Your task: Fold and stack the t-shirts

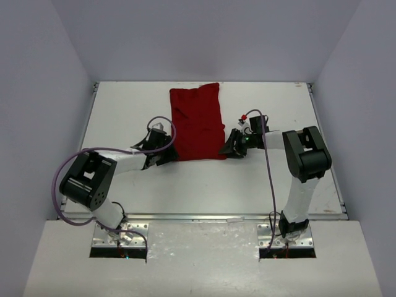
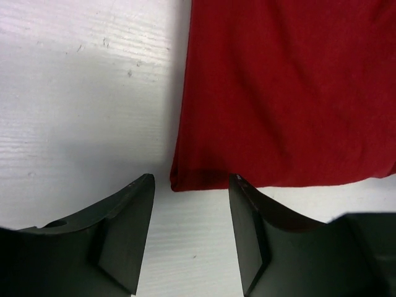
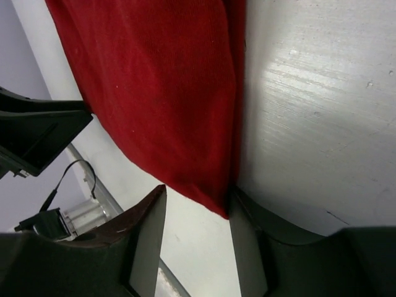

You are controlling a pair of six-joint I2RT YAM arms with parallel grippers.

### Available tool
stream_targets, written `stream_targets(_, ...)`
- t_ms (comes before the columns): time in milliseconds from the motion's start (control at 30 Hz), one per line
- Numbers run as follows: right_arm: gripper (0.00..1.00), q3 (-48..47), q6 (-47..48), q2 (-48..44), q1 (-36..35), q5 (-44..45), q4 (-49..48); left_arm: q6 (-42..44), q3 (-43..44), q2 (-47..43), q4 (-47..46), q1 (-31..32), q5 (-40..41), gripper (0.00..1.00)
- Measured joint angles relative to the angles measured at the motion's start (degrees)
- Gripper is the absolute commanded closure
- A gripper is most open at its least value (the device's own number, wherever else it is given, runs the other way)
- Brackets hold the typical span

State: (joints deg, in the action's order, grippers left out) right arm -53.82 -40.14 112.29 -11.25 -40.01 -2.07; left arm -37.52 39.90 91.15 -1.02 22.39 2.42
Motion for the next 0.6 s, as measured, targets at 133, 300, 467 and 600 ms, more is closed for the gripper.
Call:
stream_targets(133,0.62,1.05,-0.37,-0.61,-0.59,1.62,-0.70,0.31,0.28,1.31,-1.99,-0.11,-0.50,0.64)
stream_targets(300,0.98,1.42,-0.57,-0.31,-0.76,2.69,-0.83,0.50,0.48,3.85,-5.27,-0.35,-2.71,1.00)
stream_targets(467,0.99,3.26,-1.66,-0.48,-0.98,2.34,-2.82,0.76,-0.44,3.34,-6.12,-0.42,-4.81,1.00)
stream_targets(600,0.99,9.88,-2.38,-6.58,-1.07,2.95,-3.28,0.26,-4.44,-2.75,-3.10,0.22,-6.12,1.00)
